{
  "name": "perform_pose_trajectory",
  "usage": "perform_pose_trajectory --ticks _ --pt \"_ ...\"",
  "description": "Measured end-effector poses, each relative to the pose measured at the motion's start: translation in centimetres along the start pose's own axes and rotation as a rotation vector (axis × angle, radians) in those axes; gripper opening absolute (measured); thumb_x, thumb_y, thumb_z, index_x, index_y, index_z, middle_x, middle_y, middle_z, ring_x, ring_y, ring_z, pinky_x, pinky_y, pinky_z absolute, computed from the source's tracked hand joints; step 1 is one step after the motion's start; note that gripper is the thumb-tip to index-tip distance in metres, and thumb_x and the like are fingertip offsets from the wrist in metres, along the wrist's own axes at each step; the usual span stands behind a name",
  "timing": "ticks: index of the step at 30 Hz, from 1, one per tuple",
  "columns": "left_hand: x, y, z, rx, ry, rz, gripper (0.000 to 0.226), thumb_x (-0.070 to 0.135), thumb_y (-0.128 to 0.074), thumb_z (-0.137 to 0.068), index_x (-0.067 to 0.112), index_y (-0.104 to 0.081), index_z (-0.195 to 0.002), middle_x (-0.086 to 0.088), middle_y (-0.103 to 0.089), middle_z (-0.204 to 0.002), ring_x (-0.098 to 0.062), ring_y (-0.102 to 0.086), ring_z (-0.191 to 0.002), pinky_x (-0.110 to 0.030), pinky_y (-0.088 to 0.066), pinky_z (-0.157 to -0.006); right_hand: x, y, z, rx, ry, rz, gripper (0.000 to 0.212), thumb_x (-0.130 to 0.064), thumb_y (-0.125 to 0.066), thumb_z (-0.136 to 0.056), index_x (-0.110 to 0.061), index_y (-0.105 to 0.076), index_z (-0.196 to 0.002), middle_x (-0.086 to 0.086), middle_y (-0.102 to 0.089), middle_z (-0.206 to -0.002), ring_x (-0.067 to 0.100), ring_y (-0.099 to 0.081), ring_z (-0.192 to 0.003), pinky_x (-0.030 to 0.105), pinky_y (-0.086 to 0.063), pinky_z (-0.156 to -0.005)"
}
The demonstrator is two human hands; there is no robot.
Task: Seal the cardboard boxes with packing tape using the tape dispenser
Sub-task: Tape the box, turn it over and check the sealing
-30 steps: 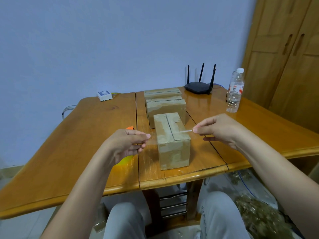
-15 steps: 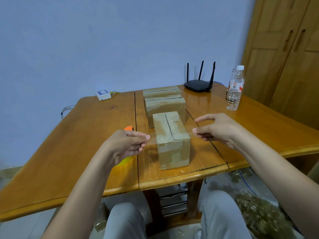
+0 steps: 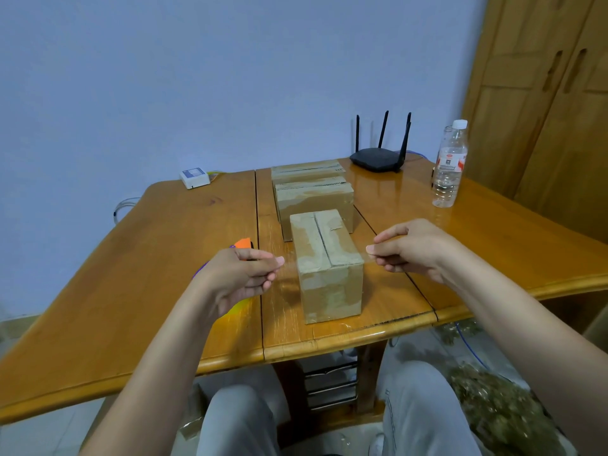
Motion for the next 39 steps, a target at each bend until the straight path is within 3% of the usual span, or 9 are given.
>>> perform_pose_trajectory --ticks 9,15,22,34,39 --pt "-0.7 0.2 -0.4 -0.007 0.022 0.009 0.037 0.008 -0.080 -0.078 -0.004 -0.069 -0.111 -0.012 -0.070 -0.078 -0.016 -0.066 -0.065 -0.025 -0.057 -0.063 0.5 -0.1 -0.3 -0.029 -0.028 -0.009 0.019 -0.007 -0.080 -0.083 -0.003 -0.071 -0.099 0.009 -0.075 -0.071 0.014 -0.066 -0.060 0.022 -0.056 -0.057" --pt "-1.5 0.2 -0.3 -0.031 0.038 0.046 0.038 0.010 -0.080 -0.075 -0.002 -0.069 -0.110 -0.010 -0.069 -0.075 -0.015 -0.065 -0.064 -0.025 -0.058 -0.063 1.5 -0.5 -0.8 -0.060 -0.074 -0.085 0.024 -0.005 -0.080 -0.082 -0.001 -0.069 -0.104 0.011 -0.075 -0.076 0.018 -0.069 -0.069 0.031 -0.059 -0.073" --pt "-2.6 -0.3 -0.3 -0.009 0.026 0.126 0.051 0.009 -0.081 -0.068 -0.002 -0.067 -0.117 -0.012 -0.071 -0.079 -0.018 -0.068 -0.069 -0.027 -0.059 -0.067 2.5 -1.1 -1.1 -0.112 -0.154 -0.243 0.030 0.001 -0.075 -0.084 0.001 -0.065 -0.111 0.012 -0.073 -0.072 0.018 -0.069 -0.065 0.032 -0.058 -0.070" --pt "-4.7 -1.9 -0.3 0.053 -0.020 0.265 0.053 0.009 -0.079 -0.066 0.000 -0.065 -0.117 -0.013 -0.075 -0.086 -0.018 -0.070 -0.074 -0.030 -0.058 -0.076 3.7 -2.2 -1.1 -0.073 -0.162 -0.394 0.027 0.005 -0.071 -0.086 0.003 -0.063 -0.111 0.014 -0.073 -0.073 0.019 -0.071 -0.065 0.031 -0.061 -0.062" --pt "-5.0 -2.5 -0.5 0.073 -0.032 0.290 0.037 0.002 -0.075 -0.078 0.000 -0.064 -0.114 -0.013 -0.075 -0.083 -0.019 -0.069 -0.077 -0.028 -0.059 -0.076 3.6 -2.3 -0.9 -0.026 -0.120 -0.354 0.023 0.004 -0.073 -0.085 0.002 -0.064 -0.106 0.013 -0.072 -0.074 0.020 -0.070 -0.069 0.032 -0.060 -0.064"
Point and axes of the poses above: each hand's wrist, its own z-axis away from the middle knuckle, its own y-axis out of the back of the hand, x = y × z, the point moved 3 cm from there along -z, towards the middle knuckle
